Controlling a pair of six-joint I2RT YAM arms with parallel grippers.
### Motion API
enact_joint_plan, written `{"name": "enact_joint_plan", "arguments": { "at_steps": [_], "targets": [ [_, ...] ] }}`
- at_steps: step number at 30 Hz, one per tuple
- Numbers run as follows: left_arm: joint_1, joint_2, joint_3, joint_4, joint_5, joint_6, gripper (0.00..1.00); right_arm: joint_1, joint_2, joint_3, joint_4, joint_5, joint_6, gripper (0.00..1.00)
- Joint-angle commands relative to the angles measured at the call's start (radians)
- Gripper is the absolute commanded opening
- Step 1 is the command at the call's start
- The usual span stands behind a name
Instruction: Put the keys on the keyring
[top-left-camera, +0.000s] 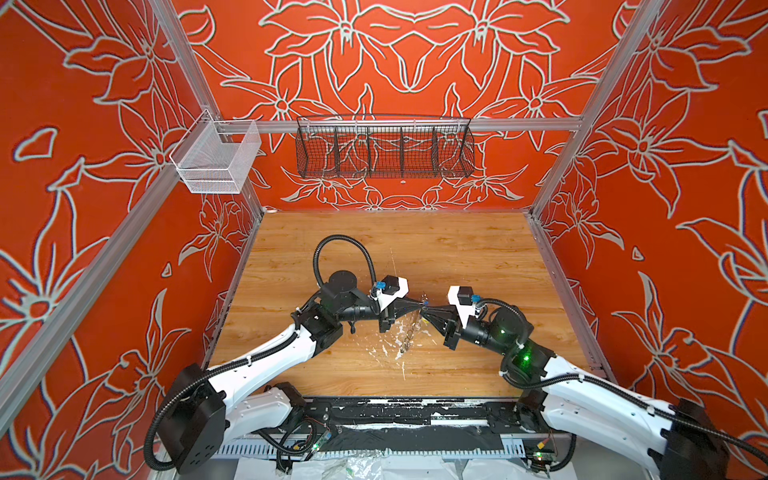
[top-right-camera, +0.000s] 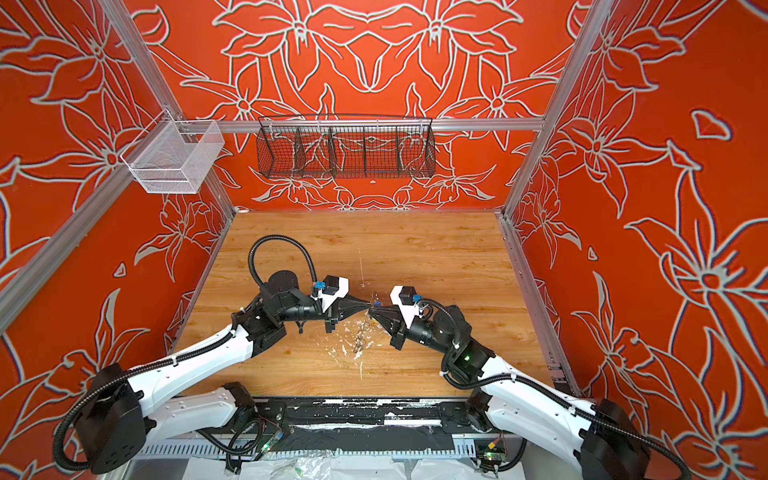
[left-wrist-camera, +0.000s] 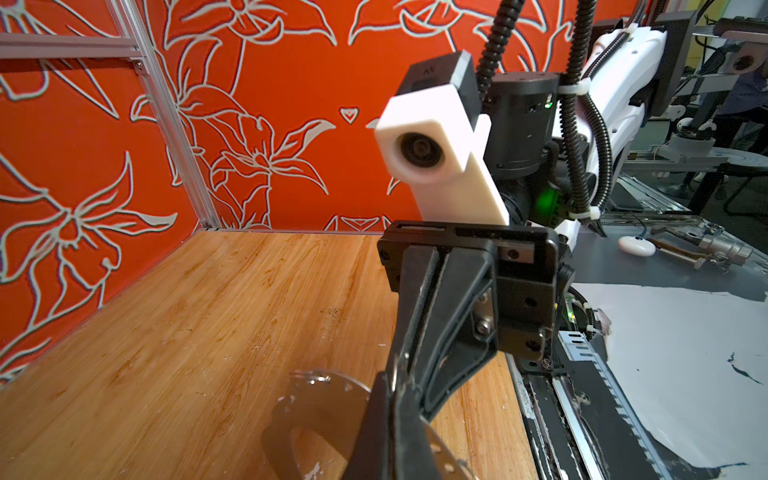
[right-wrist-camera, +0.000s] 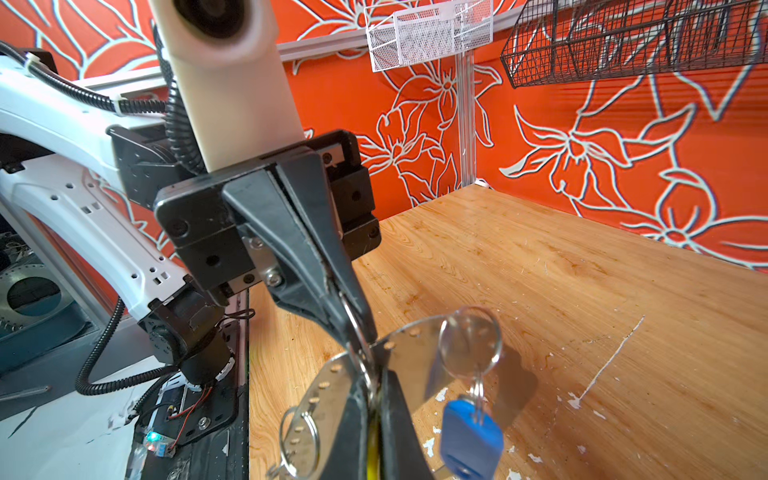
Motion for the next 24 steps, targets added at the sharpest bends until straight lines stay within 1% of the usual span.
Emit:
{"name": "enact_joint_plan", "arguments": {
  "at_steps": [1,10,11,14,16,20,24],
  "targets": [
    [0.003,-0.028,-0.003,0.075,-0.002,-0.014,0.00,0.007,-0.030,-0.017,0.026,0.055,0.013,0.00],
    [0.002,-0.040,-0.020,0.095,-0.032,-0.019,0.00,0.008,-0.076,-0.022,-0.040,0.133,0.029,0.00],
    [0.003,-0.040,-0.020,0.095,-0.038,-0.020,0.03,0.007,-0.083,-0.018,-0.055,0.143,0.027,0.00],
    [0.004,-0.038,-0.016,0.093,-0.053,-0.021,0.19,0.008,-0.103,-0.007,-0.106,0.183,0.030,0.00],
    [0.003,-0.034,-0.016,0.087,-0.054,-0.018,0.27,0.008,-0.113,0.007,-0.155,0.208,0.028,0.00],
    [0.003,-0.033,-0.007,0.065,-0.080,-0.008,0.31,0.007,-0.128,0.035,-0.240,0.249,0.019,0.00],
    [0.003,-0.025,0.024,-0.008,-0.075,0.026,0.36,0.008,-0.127,0.057,-0.293,0.274,0.013,0.00]
  ]
}}
